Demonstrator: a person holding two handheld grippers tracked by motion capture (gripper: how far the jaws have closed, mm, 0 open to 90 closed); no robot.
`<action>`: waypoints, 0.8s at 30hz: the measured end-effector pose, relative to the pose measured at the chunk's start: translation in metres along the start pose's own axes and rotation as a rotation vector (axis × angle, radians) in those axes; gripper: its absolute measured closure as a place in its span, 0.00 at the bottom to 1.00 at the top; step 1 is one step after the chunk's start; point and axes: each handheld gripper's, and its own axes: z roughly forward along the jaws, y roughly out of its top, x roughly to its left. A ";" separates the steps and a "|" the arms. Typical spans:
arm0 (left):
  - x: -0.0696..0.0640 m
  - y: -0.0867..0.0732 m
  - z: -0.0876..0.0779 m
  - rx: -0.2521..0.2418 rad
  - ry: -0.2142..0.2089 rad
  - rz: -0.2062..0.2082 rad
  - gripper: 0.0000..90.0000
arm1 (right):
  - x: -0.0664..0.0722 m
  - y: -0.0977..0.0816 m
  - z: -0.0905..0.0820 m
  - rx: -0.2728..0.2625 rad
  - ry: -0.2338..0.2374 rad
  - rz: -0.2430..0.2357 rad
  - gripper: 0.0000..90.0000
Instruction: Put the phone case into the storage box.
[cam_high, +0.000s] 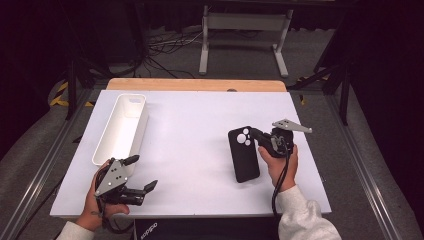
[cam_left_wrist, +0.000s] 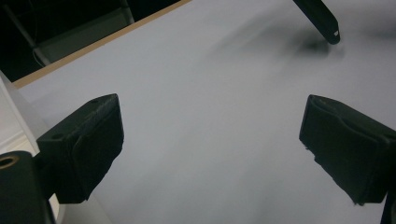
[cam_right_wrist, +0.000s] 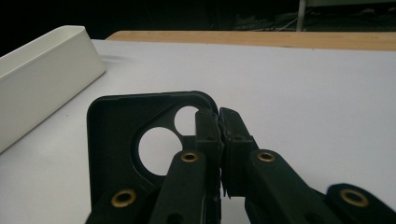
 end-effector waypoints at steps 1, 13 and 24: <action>-0.001 0.001 0.001 0.001 0.004 0.003 0.09 | 0.001 0.000 0.000 -0.006 0.006 0.002 0.98; -0.009 0.019 0.023 -0.019 -0.006 0.014 0.10 | 0.009 0.002 -0.002 -0.102 0.039 -0.013 0.98; -0.020 0.044 0.057 -0.066 -0.056 -0.008 0.13 | 0.027 0.000 0.000 -0.169 0.069 -0.036 0.98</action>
